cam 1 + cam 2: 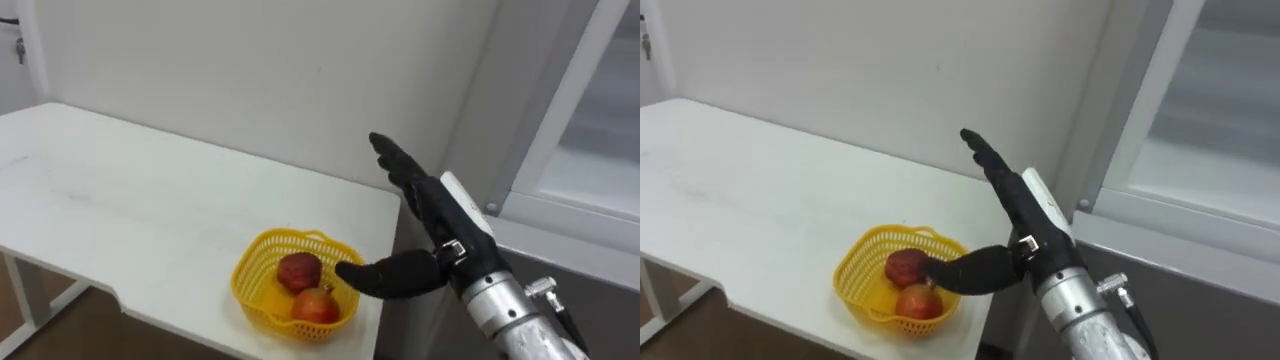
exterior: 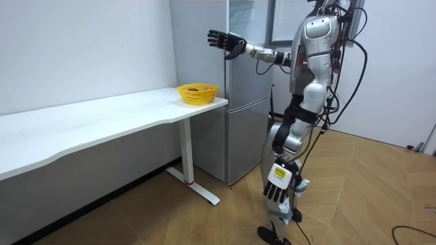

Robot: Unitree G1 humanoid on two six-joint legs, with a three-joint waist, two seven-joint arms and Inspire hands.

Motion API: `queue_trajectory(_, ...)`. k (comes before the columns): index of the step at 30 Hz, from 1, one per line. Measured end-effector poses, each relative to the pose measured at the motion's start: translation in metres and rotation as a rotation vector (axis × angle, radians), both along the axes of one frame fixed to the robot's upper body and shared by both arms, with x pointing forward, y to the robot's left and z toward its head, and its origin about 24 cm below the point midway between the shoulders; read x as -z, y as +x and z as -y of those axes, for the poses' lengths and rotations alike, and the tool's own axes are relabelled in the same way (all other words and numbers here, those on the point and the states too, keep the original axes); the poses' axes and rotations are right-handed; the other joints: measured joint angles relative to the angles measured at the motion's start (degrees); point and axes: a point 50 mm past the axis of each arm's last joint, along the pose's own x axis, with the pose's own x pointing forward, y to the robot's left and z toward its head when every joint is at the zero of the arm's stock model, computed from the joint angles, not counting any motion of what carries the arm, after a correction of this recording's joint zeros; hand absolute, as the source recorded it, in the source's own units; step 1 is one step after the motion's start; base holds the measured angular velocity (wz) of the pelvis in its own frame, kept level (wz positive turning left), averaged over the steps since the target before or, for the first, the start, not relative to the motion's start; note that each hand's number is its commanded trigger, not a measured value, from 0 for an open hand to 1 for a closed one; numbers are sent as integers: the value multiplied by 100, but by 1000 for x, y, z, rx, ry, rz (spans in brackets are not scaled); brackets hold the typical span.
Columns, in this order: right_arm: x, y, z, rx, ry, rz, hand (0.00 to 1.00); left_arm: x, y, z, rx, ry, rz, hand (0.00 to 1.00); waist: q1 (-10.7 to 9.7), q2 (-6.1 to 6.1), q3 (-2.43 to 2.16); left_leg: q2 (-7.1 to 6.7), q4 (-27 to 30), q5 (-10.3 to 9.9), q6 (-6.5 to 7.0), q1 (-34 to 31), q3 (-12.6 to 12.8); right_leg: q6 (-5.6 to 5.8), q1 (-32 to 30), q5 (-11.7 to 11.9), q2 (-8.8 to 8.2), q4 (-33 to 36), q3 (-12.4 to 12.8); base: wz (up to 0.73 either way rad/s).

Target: Retrieve from the upper fridge

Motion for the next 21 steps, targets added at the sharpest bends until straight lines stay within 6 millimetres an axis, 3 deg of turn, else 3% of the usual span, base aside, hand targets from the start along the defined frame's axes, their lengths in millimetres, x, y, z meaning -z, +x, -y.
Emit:
queue_trajectory(1,-6,-3,1,2,13,30,0,1,-2,3,-11,-6,-2,0,-42,58,-29,0,-16,1,2,19,36,9,1,7,3,-15,16,-10)
queue_trajectory(4,-17,-9,6,19,46,95,0,3,-3,9,-14,-18,5,0,-109,178,-61,0,-83,10,17,57,88,16,-8,11,-5,-17,49,-8)
queue_trajectory(7,-26,-15,10,44,78,158,0,3,-4,10,-13,-20,4,0,-263,284,-50,8,-197,22,22,144,159,17,-10,10,9,-25,127,-12)
queue_trajectory(11,-31,-19,20,95,103,191,0,3,-4,10,-15,-10,12,0,-386,303,-46,37,-301,23,23,231,335,16,-74,11,37,-14,305,-24)
queue_trajectory(21,-5,-48,72,421,231,192,0,4,-5,15,-22,29,49,0,-959,342,-45,54,-386,26,29,332,518,24,-86,7,61,-42,468,-9)
